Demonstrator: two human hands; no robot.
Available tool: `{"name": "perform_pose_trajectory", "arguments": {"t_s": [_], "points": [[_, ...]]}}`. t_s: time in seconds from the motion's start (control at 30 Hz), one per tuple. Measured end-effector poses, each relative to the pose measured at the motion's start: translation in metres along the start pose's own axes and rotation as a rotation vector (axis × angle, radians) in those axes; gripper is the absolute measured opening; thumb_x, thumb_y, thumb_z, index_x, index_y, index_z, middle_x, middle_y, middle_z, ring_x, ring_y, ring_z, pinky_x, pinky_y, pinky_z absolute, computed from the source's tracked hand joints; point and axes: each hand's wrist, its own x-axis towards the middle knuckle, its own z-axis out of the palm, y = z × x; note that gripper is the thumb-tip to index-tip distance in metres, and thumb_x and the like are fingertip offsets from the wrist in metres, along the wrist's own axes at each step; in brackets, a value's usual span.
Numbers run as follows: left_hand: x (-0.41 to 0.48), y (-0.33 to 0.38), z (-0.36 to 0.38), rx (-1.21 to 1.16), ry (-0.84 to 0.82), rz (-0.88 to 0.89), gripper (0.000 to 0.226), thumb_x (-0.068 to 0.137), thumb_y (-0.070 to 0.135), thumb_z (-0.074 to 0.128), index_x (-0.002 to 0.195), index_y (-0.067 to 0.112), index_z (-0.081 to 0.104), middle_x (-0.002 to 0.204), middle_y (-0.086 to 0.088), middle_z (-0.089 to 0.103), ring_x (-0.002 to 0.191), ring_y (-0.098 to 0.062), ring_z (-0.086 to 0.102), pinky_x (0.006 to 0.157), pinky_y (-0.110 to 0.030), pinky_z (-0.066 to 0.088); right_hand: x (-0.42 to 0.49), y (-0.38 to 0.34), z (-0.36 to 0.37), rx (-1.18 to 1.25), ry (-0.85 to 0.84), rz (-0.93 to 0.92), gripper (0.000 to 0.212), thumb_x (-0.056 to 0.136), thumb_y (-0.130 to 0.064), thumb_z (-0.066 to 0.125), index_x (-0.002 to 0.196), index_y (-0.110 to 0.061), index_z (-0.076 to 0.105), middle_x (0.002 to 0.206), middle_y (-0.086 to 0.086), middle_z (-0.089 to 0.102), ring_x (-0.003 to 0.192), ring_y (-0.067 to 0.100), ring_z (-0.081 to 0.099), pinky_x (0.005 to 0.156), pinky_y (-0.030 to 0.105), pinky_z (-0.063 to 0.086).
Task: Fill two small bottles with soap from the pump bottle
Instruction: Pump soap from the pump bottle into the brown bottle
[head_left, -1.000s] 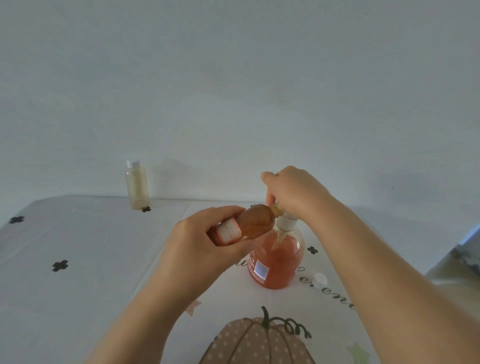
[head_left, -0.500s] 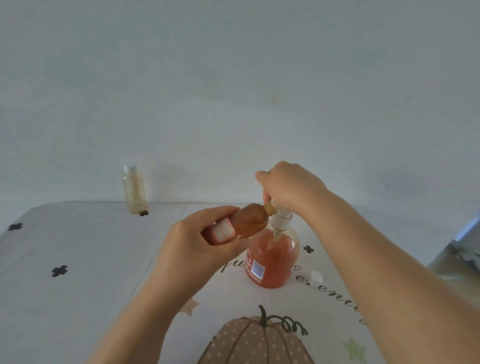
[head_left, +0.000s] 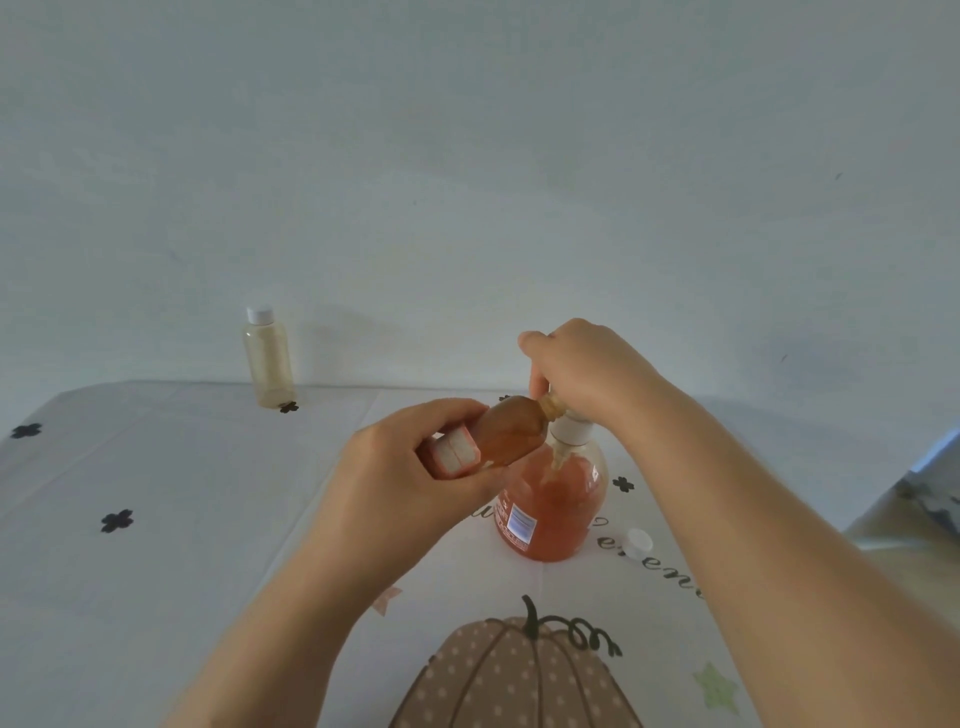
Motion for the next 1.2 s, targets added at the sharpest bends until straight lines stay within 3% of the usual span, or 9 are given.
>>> {"name": "perform_pose_trajectory", "arguments": {"t_s": [0.17, 0.33, 0.57, 0.73, 0.87, 1.0, 1.2], "points": [[-0.001, -0.002, 0.0, -0.013, -0.004, -0.005, 0.026, 0.063, 0.04, 0.08, 0.086, 0.044, 0.068, 0.073, 0.024, 0.067, 0.065, 0.002, 0.06, 0.059, -0.01, 0.045, -0.001, -0.001, -0.003, -0.066, -0.025, -0.023, 0.045, 0.102, -0.037, 0.036, 0.099, -0.007, 0.07, 0.087, 0.007, 0.063, 0.078, 0.027, 0.057, 0.074, 0.036, 0.046], [0.0, -0.003, 0.003, -0.053, -0.002, -0.002, 0.031, 0.066, 0.037, 0.08, 0.093, 0.043, 0.067, 0.082, 0.026, 0.068, 0.073, 0.002, 0.065, 0.062, -0.011, 0.049, -0.001, -0.008, -0.013, -0.13, -0.004, -0.019, 0.044, 0.096, -0.035, 0.038, 0.093, -0.01, 0.074, 0.081, 0.006, 0.071, 0.079, 0.025, 0.066, 0.065, 0.031, 0.042], [0.0, -0.004, 0.004, -0.084, 0.006, 0.001, 0.032, 0.067, 0.034, 0.082, 0.093, 0.043, 0.067, 0.082, 0.026, 0.068, 0.074, 0.002, 0.065, 0.064, -0.012, 0.051, 0.001, -0.007, -0.009, -0.098, -0.017, -0.025, 0.043, 0.097, -0.034, 0.038, 0.094, -0.009, 0.073, 0.088, 0.006, 0.071, 0.088, 0.026, 0.068, 0.07, 0.032, 0.045], [0.002, -0.011, 0.005, -0.036, 0.006, -0.008, 0.035, 0.068, 0.025, 0.085, 0.093, 0.042, 0.067, 0.082, 0.026, 0.068, 0.071, 0.0, 0.065, 0.063, -0.014, 0.052, 0.0, -0.003, -0.002, -0.091, -0.011, -0.036, 0.041, 0.096, -0.029, 0.036, 0.093, -0.007, 0.071, 0.094, 0.009, 0.071, 0.083, 0.027, 0.063, 0.073, 0.035, 0.048], [0.001, -0.01, 0.007, -0.041, -0.006, -0.03, 0.033, 0.067, 0.032, 0.084, 0.092, 0.043, 0.066, 0.085, 0.028, 0.067, 0.073, 0.001, 0.065, 0.063, -0.012, 0.051, 0.0, -0.002, -0.001, -0.135, -0.042, -0.046, 0.031, 0.094, -0.019, 0.034, 0.086, -0.009, 0.062, 0.097, 0.008, 0.07, 0.074, 0.022, 0.056, 0.064, 0.032, 0.042], [0.001, -0.009, 0.007, -0.057, 0.002, -0.031, 0.032, 0.065, 0.035, 0.082, 0.092, 0.043, 0.066, 0.083, 0.027, 0.068, 0.072, 0.0, 0.066, 0.062, -0.013, 0.052, 0.0, -0.004, -0.005, -0.133, -0.02, -0.04, 0.038, 0.095, -0.025, 0.035, 0.089, -0.008, 0.068, 0.09, 0.008, 0.07, 0.072, 0.023, 0.056, 0.064, 0.032, 0.041], [-0.001, -0.007, 0.008, -0.078, -0.011, -0.036, 0.033, 0.071, 0.023, 0.085, 0.095, 0.04, 0.068, 0.08, 0.026, 0.068, 0.071, 0.003, 0.065, 0.059, -0.008, 0.046, -0.003, -0.009, -0.014, -0.165, -0.011, -0.025, 0.045, 0.099, -0.033, 0.037, 0.094, -0.008, 0.073, 0.076, 0.006, 0.065, 0.062, 0.022, 0.055, 0.063, 0.029, 0.042]]}}
